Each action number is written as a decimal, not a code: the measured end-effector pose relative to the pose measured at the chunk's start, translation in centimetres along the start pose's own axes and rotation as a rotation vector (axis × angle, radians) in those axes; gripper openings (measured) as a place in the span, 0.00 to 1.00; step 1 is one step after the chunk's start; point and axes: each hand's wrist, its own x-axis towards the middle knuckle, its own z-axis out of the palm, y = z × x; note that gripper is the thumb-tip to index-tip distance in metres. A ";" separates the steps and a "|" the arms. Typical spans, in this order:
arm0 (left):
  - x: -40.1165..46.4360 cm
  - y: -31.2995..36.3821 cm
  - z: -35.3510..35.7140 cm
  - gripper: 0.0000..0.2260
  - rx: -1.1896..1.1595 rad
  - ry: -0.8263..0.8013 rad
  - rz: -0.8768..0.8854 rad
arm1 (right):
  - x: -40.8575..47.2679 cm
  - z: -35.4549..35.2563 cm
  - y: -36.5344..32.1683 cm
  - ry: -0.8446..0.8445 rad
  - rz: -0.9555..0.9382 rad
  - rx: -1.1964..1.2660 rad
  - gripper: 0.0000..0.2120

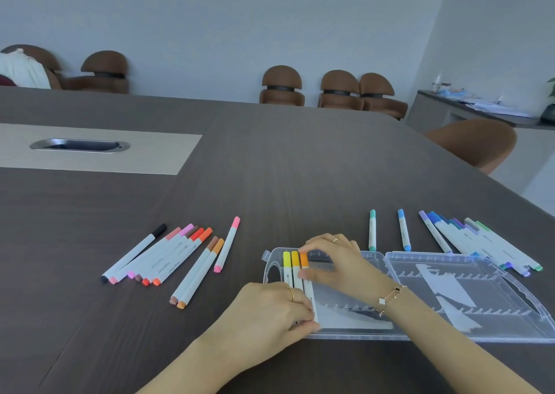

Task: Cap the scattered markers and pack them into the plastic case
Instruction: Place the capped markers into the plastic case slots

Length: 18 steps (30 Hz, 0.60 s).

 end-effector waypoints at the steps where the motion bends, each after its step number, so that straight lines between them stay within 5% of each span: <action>1: -0.1 0.0 0.0 0.17 -0.023 -0.012 -0.011 | -0.1 -0.1 0.0 -0.013 0.004 0.008 0.28; 3: -0.3 -0.2 -0.3 0.16 -0.037 -0.043 -0.015 | 0.1 -0.4 -0.1 -0.022 -0.002 -0.016 0.29; 6: -1.8 -2.0 -1.9 0.13 -0.044 -0.127 -0.012 | 0.7 -1.2 -0.7 0.057 -0.064 -0.112 0.17; 9: -5.0 -5.8 -5.0 0.14 -0.047 -0.067 -0.214 | 1.9 -1.6 -2.4 0.150 -0.110 -0.047 0.11; 13: -9.3 -9.1 -8.5 0.16 -0.099 -0.059 -0.484 | 4.3 -0.7 -5.7 0.123 -0.171 -0.017 0.11; 18: -9.8 -9.9 -8.3 0.13 -0.148 -0.157 -0.512 | 8.0 2.4 -9.6 -0.015 -0.169 -0.049 0.15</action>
